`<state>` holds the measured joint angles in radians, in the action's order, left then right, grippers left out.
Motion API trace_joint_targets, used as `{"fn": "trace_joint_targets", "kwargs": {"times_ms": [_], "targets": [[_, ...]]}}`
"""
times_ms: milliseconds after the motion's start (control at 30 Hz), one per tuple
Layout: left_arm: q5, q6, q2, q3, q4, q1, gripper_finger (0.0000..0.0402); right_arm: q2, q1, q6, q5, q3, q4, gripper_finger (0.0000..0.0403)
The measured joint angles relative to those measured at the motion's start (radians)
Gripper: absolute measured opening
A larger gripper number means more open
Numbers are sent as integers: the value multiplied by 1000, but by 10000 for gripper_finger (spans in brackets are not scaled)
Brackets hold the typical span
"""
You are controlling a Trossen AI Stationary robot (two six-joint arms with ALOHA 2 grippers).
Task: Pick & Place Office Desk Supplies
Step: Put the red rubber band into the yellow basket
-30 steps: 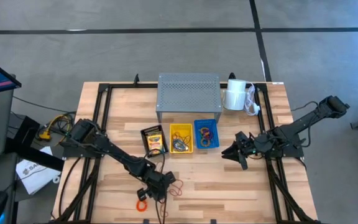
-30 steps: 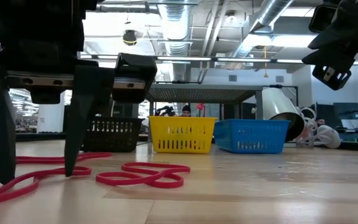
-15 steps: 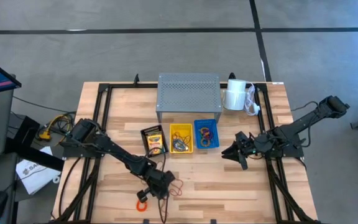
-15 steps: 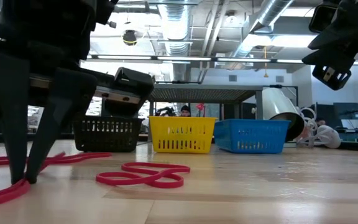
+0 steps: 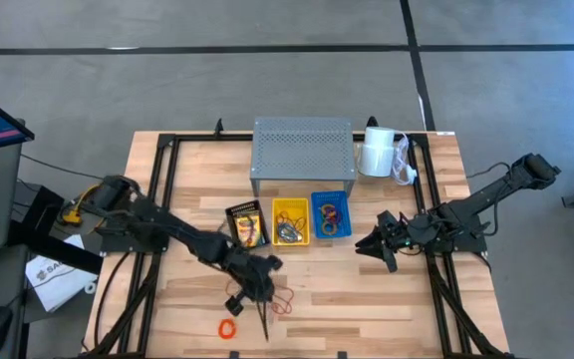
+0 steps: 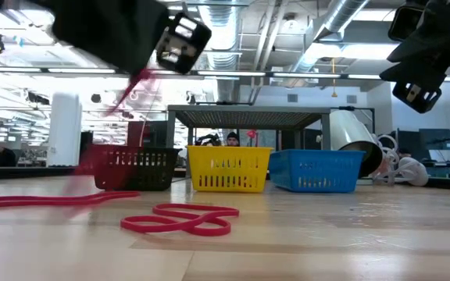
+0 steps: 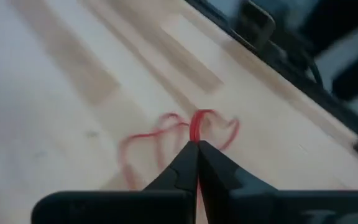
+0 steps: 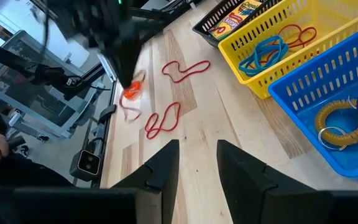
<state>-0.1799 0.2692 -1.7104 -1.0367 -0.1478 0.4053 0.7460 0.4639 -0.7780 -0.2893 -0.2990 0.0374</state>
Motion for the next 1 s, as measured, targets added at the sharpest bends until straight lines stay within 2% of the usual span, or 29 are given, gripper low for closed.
{"fn": "trace_joint_targets", "kwargs": {"times_ms": [133,367,1000], "targets": [[45,-75,76,0,9,-45,0,0,0,0,0,0,1,106],[209,-285,162,-2,46,-148,0,0,0,0,0,0,0,106],[197,-429,164,37,36,-388,0,0,0,0,0,0,0,106]]}}
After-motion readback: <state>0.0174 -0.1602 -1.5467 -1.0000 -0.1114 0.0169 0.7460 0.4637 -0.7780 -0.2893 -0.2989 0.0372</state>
